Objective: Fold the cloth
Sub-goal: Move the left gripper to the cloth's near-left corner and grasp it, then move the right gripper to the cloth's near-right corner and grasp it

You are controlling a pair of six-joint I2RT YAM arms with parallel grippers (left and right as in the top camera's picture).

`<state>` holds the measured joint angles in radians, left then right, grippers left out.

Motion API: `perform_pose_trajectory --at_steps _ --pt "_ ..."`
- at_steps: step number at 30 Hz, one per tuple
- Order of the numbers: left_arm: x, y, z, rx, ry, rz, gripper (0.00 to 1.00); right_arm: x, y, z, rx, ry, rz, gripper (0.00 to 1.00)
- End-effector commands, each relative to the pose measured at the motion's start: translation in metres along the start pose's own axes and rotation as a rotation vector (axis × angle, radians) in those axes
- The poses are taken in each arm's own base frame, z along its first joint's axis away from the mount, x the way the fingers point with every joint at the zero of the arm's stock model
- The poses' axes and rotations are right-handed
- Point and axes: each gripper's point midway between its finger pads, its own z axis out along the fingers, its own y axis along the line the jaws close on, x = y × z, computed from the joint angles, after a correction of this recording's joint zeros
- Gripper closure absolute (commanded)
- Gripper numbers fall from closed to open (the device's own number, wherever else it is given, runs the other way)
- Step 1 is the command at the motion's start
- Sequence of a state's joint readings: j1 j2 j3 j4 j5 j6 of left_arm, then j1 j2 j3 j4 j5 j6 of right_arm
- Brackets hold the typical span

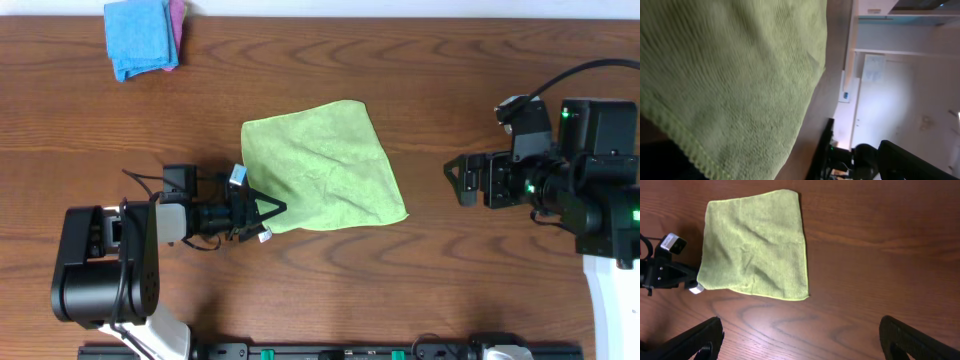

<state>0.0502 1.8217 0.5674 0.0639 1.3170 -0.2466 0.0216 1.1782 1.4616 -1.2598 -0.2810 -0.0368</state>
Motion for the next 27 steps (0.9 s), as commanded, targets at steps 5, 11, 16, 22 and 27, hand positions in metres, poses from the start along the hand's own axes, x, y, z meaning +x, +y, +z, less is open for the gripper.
perform_pose_trajectory --at_steps 5,11,16,22,27 --pt "0.013 -0.011 0.001 0.09 0.045 -0.062 0.04 0.004 0.001 -0.001 -0.009 0.012 -0.034 0.01" --pt "0.018 -0.016 -0.002 0.058 0.044 -0.045 0.04 0.004 0.001 -0.001 -0.008 0.011 -0.038 0.01" --pt "0.03 -0.008 -0.006 -0.041 0.049 -0.054 0.04 0.004 0.0 -0.001 -0.008 0.01 -0.038 0.01" --pt "0.038 -0.002 -0.009 -0.108 0.057 -0.088 0.11 0.002 0.0 -0.001 -0.008 0.004 -0.04 0.01" --pt "0.053 0.016 -0.013 -0.211 0.091 -0.136 0.21 0.002 0.0 -0.001 -0.008 0.002 -0.041 0.01"
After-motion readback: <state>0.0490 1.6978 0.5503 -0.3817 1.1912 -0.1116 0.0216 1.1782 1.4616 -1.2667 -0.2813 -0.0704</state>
